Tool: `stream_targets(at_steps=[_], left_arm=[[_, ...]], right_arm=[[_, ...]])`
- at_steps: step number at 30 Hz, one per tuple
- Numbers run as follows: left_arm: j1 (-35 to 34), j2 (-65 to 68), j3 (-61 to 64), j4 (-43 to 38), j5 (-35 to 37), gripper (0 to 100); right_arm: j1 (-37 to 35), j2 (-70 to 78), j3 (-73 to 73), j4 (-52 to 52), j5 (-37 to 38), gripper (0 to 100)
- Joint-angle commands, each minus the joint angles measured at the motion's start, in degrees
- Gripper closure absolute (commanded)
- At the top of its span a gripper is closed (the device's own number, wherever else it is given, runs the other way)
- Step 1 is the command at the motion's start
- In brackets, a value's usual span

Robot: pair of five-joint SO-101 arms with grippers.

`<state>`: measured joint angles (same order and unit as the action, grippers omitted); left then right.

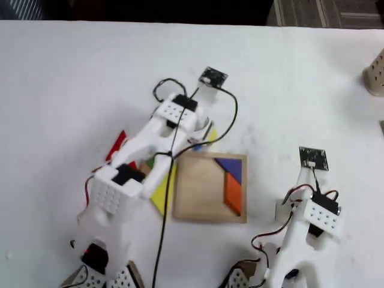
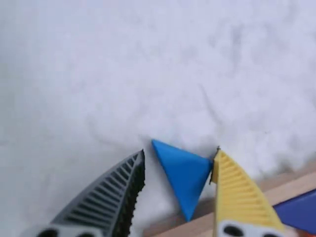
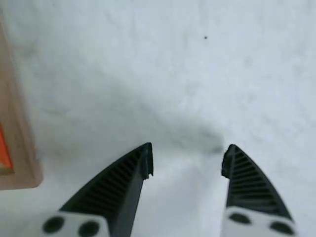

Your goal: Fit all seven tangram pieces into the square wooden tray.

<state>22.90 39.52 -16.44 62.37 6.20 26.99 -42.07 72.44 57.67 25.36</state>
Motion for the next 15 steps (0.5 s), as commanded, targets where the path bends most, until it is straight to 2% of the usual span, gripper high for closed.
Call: stream_targets(at_steps=[1, 6, 15], left_arm=[[-0.7, 0.4, -5.3, 1.1, 0.6, 76], [-0.7, 1.8, -7.6, 3.3, 1.5, 76], [-0.7, 2.0, -7.6, 6.3, 20.4, 76]], right_arm=[[0.2, -1.5, -0.3, -0.7, 0.6, 77.2], [0.2, -1.5, -0.3, -0.7, 0.6, 77.2], [-1.4, -1.5, -0.3, -0.7, 0.6, 77.2]])
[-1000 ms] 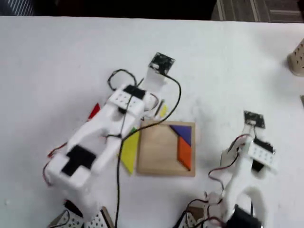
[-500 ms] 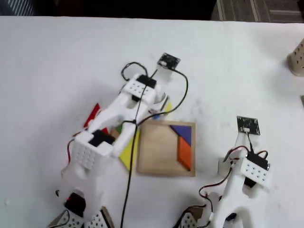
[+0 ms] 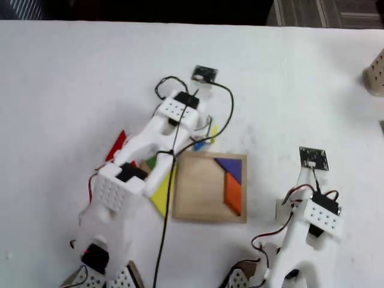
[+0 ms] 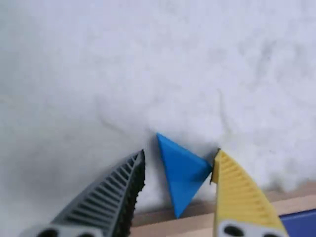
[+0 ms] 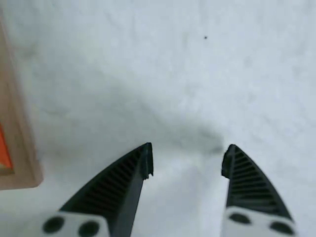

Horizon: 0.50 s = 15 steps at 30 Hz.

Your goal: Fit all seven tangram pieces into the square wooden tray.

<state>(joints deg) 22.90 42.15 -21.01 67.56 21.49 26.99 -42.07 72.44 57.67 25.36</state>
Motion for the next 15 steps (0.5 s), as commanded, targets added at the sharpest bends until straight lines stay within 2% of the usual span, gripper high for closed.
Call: stream_targets(at_steps=[1, 9, 15], left_arm=[[-0.6, -0.5, -3.0, 1.1, 6.6, 76], [2.4, -0.4, -2.5, 0.9, 8.5, 76], [1.9, -0.4, -2.9, 0.6, 8.1, 91]], right_arm=[[-1.6, -1.5, -0.3, -0.7, 0.6, 77.2], [-2.0, -1.5, 0.0, -1.5, 0.6, 77.2], [-2.0, -1.5, 0.0, -1.5, 0.6, 77.2]])
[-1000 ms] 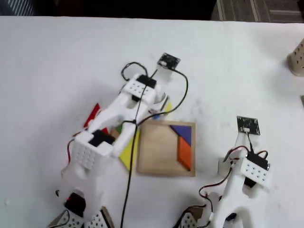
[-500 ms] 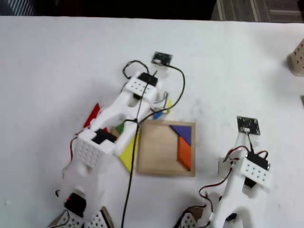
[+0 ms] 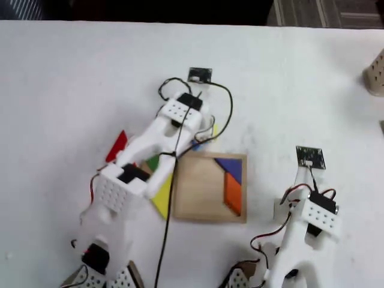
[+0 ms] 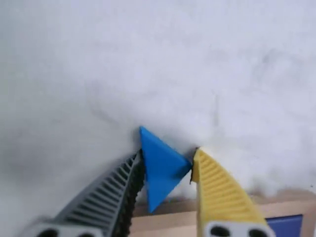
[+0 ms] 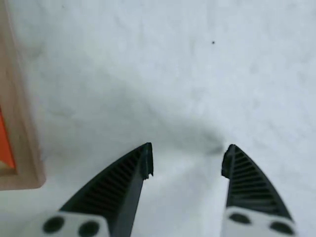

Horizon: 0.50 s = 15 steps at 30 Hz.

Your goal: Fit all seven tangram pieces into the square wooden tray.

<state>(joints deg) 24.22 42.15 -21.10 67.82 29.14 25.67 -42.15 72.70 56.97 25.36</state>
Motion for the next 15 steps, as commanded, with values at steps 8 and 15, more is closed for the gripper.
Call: stream_targets(at_steps=[8, 15], left_arm=[[0.6, -0.6, -2.9, 0.4, -4.4, 93], [0.6, -2.1, -2.8, 0.8, -6.0, 93]], right_arm=[[-0.7, -1.4, -0.3, -0.7, 0.6, 77.2], [-0.7, -1.4, -0.2, -0.7, 0.6, 77.2]])
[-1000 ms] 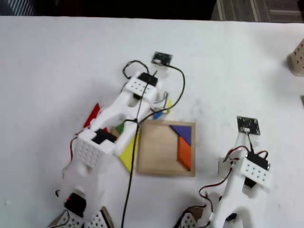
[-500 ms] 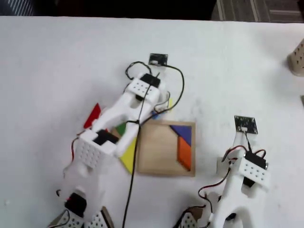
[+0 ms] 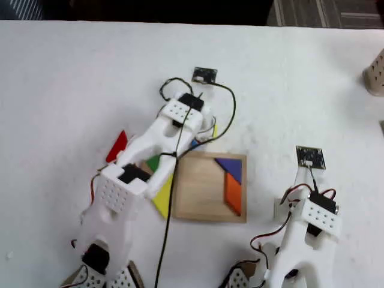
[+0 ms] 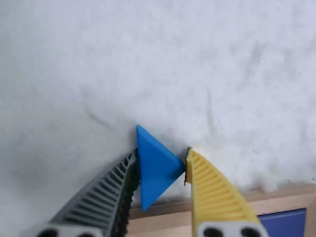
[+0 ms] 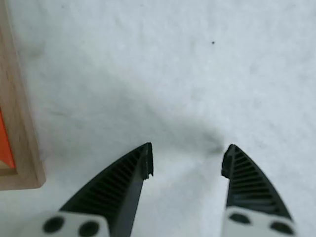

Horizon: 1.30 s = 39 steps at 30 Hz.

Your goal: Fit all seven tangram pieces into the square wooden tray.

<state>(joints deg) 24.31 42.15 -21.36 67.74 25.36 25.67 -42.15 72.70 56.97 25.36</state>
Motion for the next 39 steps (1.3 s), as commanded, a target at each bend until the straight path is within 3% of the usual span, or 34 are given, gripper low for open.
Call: stream_targets(at_steps=[1, 5, 16, 22, 28, 37, 39], left_arm=[[0.6, -2.8, -2.4, 1.0, -4.0, 93], [0.8, -5.9, -2.5, 3.8, -8.3, 93], [1.3, -10.5, -2.1, 8.7, -11.0, 93], [5.3, -10.9, 1.6, 9.7, -11.3, 97], [7.9, -17.5, 11.6, 5.7, -11.4, 97], [9.7, -33.3, 35.7, -7.7, -12.0, 97], [11.6, -36.0, 40.2, -11.6, -15.3, 97]], right_arm=[[-0.7, -1.4, -0.2, -0.8, 0.6, 77.2], [-0.7, -1.4, -0.2, -0.8, 0.6, 77.2], [-0.7, -1.4, 0.4, -2.5, 0.6, 77.2], [-0.7, -1.4, 0.7, -3.2, 0.6, 77.2], [-0.7, -1.4, 0.7, -3.3, 0.6, 77.2], [-0.7, -1.4, 0.8, -3.3, 0.6, 77.2], [-0.6, -1.4, 0.8, -3.3, 0.6, 77.2]])
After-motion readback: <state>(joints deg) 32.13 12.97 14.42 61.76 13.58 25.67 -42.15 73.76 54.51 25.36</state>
